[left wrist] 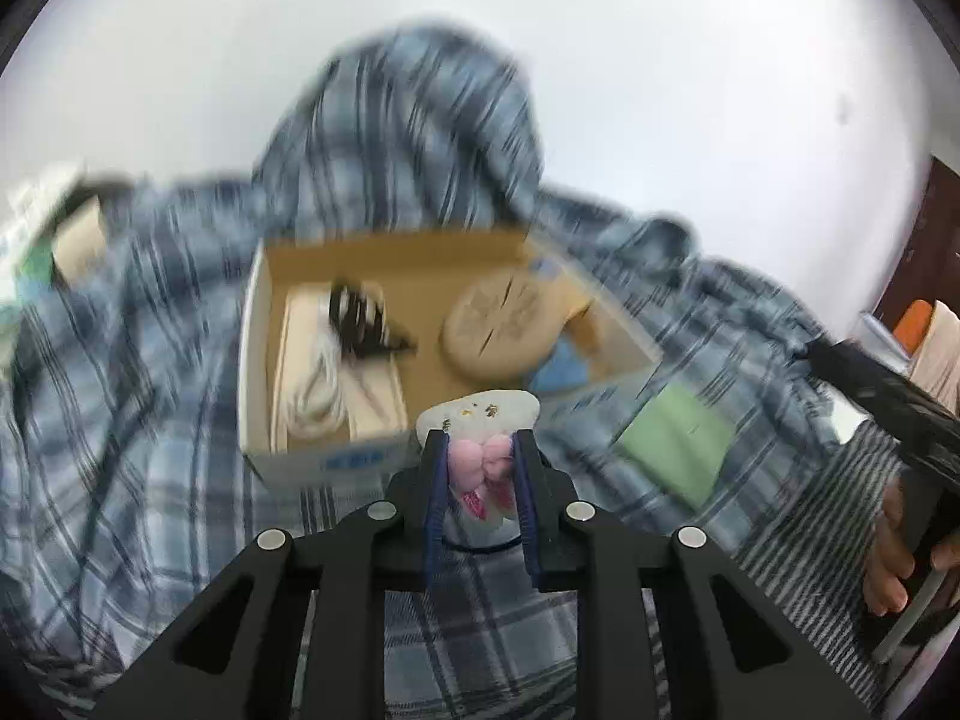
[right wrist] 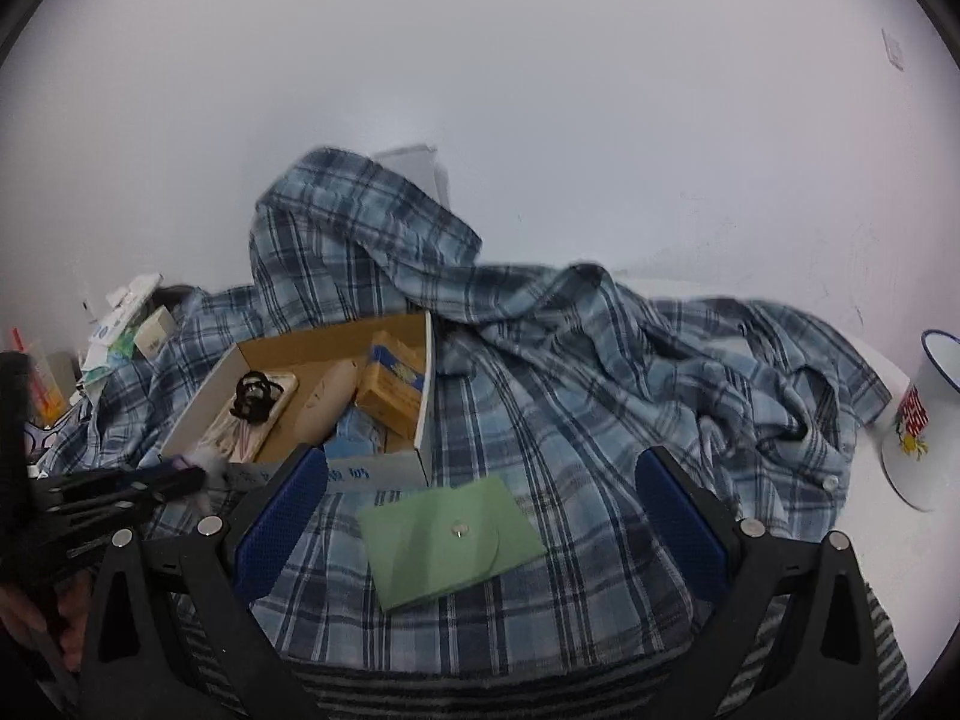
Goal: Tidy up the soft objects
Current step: 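Hold the bunny with the left tool while the right tool grasps the green felt pouch, then lift the green pouch with the right tool and carry it over the box, then lower the pouch into the box with the right tool while the left tool releases the bunny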
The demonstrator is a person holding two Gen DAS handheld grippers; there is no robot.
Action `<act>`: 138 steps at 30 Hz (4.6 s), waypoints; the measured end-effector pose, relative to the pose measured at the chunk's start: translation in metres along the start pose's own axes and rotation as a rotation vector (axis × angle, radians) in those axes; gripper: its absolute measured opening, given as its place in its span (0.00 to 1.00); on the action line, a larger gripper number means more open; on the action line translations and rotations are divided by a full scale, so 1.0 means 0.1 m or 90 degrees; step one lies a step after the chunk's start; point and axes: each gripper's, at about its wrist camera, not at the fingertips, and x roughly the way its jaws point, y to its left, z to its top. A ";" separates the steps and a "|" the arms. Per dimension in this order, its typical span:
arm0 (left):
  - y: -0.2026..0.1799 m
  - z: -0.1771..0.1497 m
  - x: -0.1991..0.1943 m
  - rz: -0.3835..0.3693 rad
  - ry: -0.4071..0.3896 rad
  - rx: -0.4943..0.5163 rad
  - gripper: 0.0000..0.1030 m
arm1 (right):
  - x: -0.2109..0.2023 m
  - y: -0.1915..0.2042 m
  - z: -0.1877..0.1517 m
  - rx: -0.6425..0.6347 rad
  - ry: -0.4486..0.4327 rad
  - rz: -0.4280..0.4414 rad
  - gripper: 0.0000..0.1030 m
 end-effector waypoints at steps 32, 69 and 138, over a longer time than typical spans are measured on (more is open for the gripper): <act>-0.17 0.00 -0.37 -0.014 -0.130 0.044 0.22 | 0.83 0.24 -0.16 -0.067 0.318 -0.150 0.73; -0.19 0.01 -0.33 -0.015 -0.117 0.049 0.22 | 0.89 0.16 -0.34 0.031 0.299 -0.160 0.70; 0.51 0.80 0.66 0.061 -0.026 0.005 0.54 | 1.39 1.09 0.58 -0.155 0.019 0.075 0.69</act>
